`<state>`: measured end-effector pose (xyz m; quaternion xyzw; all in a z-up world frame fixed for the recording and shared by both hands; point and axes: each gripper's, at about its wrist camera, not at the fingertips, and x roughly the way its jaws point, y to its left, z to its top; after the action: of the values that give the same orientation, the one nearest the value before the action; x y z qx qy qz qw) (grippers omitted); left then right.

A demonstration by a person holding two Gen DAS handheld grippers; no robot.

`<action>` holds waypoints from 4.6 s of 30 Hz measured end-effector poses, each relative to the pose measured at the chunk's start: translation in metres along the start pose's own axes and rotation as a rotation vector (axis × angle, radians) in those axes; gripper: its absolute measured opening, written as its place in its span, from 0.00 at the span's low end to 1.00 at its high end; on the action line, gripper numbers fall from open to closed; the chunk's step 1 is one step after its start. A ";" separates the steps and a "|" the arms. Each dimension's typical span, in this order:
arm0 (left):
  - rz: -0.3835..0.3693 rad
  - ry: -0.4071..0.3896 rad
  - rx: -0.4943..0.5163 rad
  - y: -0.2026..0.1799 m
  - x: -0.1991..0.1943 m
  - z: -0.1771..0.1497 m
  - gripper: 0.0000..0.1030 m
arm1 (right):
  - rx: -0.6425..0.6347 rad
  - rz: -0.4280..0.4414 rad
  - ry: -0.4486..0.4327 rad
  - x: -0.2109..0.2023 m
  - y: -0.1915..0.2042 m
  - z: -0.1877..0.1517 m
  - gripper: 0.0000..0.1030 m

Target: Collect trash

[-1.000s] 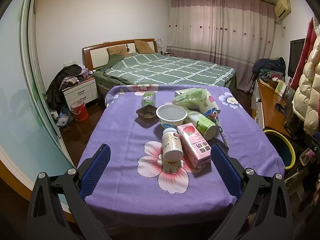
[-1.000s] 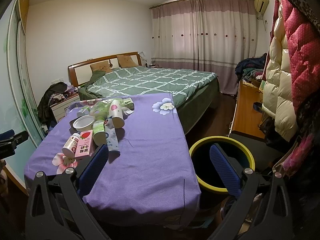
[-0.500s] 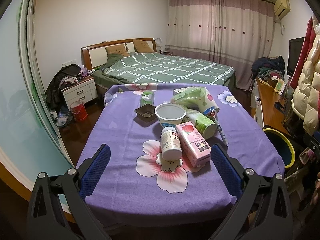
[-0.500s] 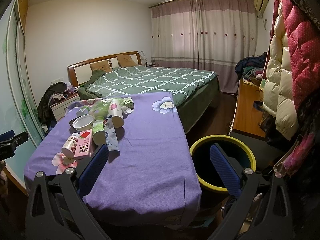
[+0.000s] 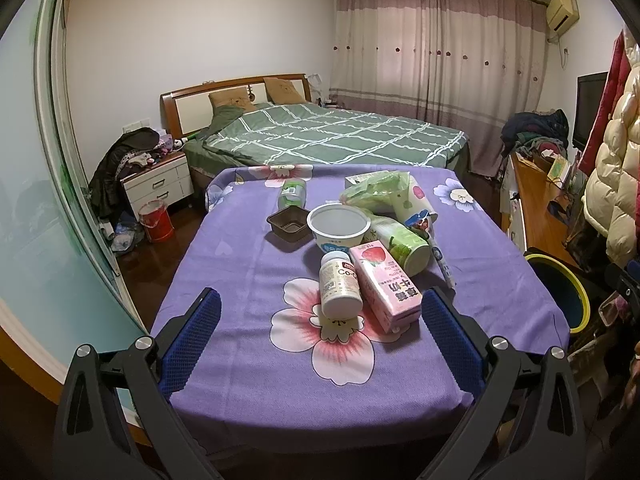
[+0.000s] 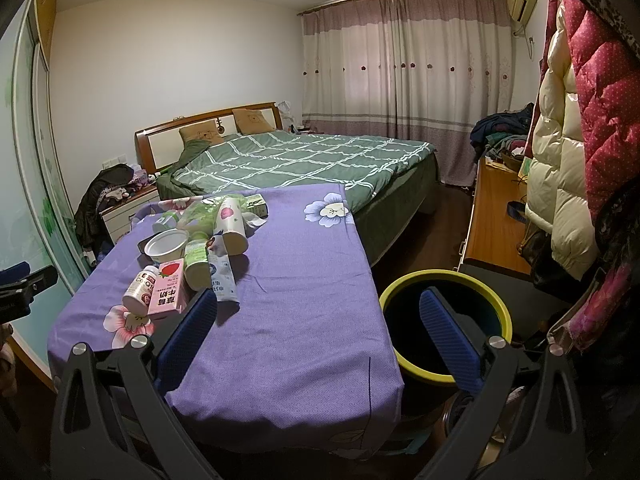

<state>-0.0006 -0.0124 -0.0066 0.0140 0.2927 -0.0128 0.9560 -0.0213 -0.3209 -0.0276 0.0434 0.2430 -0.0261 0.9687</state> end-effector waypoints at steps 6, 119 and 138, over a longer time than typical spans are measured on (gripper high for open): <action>0.001 0.000 -0.001 0.000 0.000 0.000 0.96 | 0.000 0.002 -0.001 0.000 0.000 0.000 0.94; -0.087 0.162 0.088 -0.047 0.143 0.018 0.96 | 0.103 -0.352 0.448 0.198 -0.140 -0.058 0.06; -0.104 0.238 0.092 -0.074 0.148 -0.003 0.96 | 0.141 -0.346 0.397 0.187 -0.141 -0.053 0.24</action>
<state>0.1176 -0.0887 -0.0929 0.0441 0.4036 -0.0738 0.9109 0.1083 -0.4616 -0.1724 0.0729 0.4296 -0.1993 0.8777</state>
